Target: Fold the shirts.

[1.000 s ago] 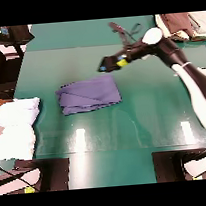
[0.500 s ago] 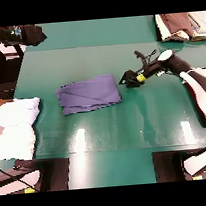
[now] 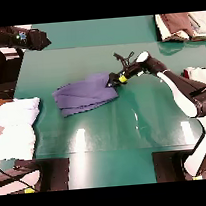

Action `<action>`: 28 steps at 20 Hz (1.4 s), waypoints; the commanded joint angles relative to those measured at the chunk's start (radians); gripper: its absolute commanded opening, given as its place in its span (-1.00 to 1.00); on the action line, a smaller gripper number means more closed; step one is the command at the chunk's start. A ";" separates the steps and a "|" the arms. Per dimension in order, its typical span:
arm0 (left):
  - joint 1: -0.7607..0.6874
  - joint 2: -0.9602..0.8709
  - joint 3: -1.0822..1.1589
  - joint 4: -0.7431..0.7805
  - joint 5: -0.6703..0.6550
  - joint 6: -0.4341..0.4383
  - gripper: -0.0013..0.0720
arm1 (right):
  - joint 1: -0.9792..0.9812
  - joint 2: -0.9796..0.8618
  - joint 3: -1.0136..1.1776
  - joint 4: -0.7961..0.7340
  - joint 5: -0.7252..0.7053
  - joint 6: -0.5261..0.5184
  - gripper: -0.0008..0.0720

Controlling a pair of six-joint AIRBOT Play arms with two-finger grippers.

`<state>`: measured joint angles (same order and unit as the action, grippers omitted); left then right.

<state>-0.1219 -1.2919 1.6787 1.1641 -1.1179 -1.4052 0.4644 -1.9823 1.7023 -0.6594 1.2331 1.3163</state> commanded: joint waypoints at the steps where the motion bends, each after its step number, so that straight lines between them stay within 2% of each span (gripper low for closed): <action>1: -0.027 0.000 -0.001 -0.035 -0.024 0.001 -0.91 | -0.063 0.040 0.093 -0.031 0.003 0.024 -0.93; 8: -0.232 0.000 -0.001 -0.034 0.022 0.028 -0.90 | -0.508 0.417 -0.060 -0.315 0.005 0.143 -0.93; 12: -0.293 0.000 -0.001 -0.035 0.083 0.026 -0.90 | -0.803 0.564 -0.137 -0.337 -0.005 0.118 -0.93; 15: -0.309 0.000 -0.001 -0.047 0.097 0.020 -0.90 | -0.963 0.583 -0.137 -0.328 -0.029 0.088 -0.93; 19: -0.309 0.000 -0.001 -0.050 0.096 0.014 -0.90 | -1.047 0.578 -0.136 -0.326 -0.111 0.067 -0.93; 22: -0.309 0.000 -0.001 -0.050 0.096 0.015 -0.90 | -1.045 0.578 -0.071 -0.320 -0.121 0.042 -0.93; 25: -0.309 0.000 -0.001 -0.049 0.096 0.015 -0.90 | -1.046 0.578 0.081 -0.301 -0.084 0.043 -0.93; 28: -0.309 0.000 -0.001 -0.049 0.095 0.018 -0.90 | -1.047 0.578 0.206 -0.304 0.027 0.043 -0.93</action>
<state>-0.4301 -1.2919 1.6775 1.1149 -1.0237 -1.3891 -0.5781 -1.4048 1.8008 -0.9653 1.1755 1.3632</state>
